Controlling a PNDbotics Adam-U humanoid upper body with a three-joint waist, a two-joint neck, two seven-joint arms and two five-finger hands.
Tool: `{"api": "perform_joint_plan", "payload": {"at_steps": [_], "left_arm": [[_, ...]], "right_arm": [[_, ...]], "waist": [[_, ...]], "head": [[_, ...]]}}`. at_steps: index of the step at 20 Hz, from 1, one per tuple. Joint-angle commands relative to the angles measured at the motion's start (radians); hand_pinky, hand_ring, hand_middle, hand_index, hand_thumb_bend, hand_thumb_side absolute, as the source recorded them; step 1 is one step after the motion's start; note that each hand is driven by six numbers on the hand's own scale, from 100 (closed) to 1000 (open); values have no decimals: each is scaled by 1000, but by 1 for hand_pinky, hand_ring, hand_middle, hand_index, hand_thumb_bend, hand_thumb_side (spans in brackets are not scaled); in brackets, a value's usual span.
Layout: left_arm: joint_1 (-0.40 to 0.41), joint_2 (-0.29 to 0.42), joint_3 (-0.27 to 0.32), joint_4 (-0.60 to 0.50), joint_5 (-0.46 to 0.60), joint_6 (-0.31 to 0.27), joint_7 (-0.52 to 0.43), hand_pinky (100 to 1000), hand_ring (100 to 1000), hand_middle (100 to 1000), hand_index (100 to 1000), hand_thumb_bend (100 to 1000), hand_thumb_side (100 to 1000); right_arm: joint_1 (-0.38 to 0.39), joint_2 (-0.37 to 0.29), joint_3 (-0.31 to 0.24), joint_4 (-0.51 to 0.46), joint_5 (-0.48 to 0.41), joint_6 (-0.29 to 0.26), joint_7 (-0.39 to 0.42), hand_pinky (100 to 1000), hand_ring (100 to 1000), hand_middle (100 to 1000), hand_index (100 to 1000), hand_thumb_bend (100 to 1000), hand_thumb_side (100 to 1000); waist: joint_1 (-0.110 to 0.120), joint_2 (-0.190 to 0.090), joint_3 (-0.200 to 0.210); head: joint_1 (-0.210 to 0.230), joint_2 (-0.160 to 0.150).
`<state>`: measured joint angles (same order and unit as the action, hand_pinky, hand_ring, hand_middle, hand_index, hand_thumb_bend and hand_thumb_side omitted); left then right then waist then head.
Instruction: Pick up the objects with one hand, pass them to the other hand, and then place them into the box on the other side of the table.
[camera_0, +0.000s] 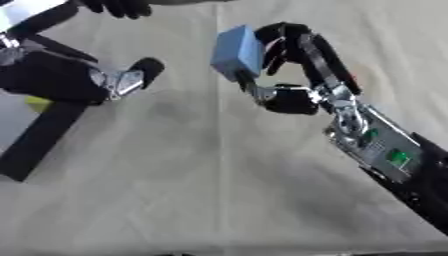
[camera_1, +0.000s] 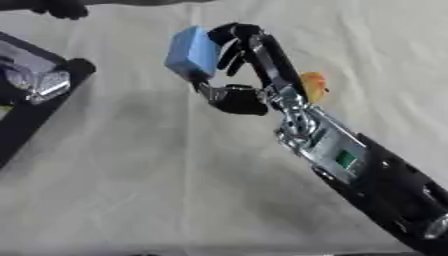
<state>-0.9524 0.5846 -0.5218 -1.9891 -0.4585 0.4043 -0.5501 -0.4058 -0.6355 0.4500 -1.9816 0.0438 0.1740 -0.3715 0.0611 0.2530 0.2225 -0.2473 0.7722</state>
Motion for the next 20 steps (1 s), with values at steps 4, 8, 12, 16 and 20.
{"api": "perform_joint_plan", "payload": {"at_steps": [4, 8, 12, 16, 20], "left_arm": [[-36, -13, -15, -11, -35, 4, -41, 785, 745, 688, 788, 358, 458], [-48, -29, -26, -10, -52, 6, -58, 785, 748, 694, 793, 368, 447], [-59, -48, -40, 4, -79, -8, -70, 785, 754, 704, 801, 392, 434], [-67, -71, -55, 31, -105, -28, -83, 789, 762, 718, 814, 414, 431], [-74, -93, -73, 64, -125, -46, -84, 790, 765, 725, 822, 445, 430]], "right_arm": [[-15, -8, 9, -18, 21, -23, 23, 455, 513, 481, 563, 281, 100], [-5, -16, 19, -18, 26, -51, 36, 454, 513, 480, 562, 282, 100], [-10, -18, 26, -18, 31, -53, 33, 439, 505, 472, 553, 294, 100], [-16, -19, 35, -18, 40, -56, 34, 433, 502, 469, 550, 298, 100], [-26, -18, 47, -18, 42, -61, 43, 434, 503, 469, 550, 296, 100]], "waist": [[13, -40, 1], [13, -41, 0], [13, -42, -2], [12, -42, -4], [12, -42, -5]], "head": [[11, -2], [16, -2], [20, -2], [26, -2], [30, -2]]}}
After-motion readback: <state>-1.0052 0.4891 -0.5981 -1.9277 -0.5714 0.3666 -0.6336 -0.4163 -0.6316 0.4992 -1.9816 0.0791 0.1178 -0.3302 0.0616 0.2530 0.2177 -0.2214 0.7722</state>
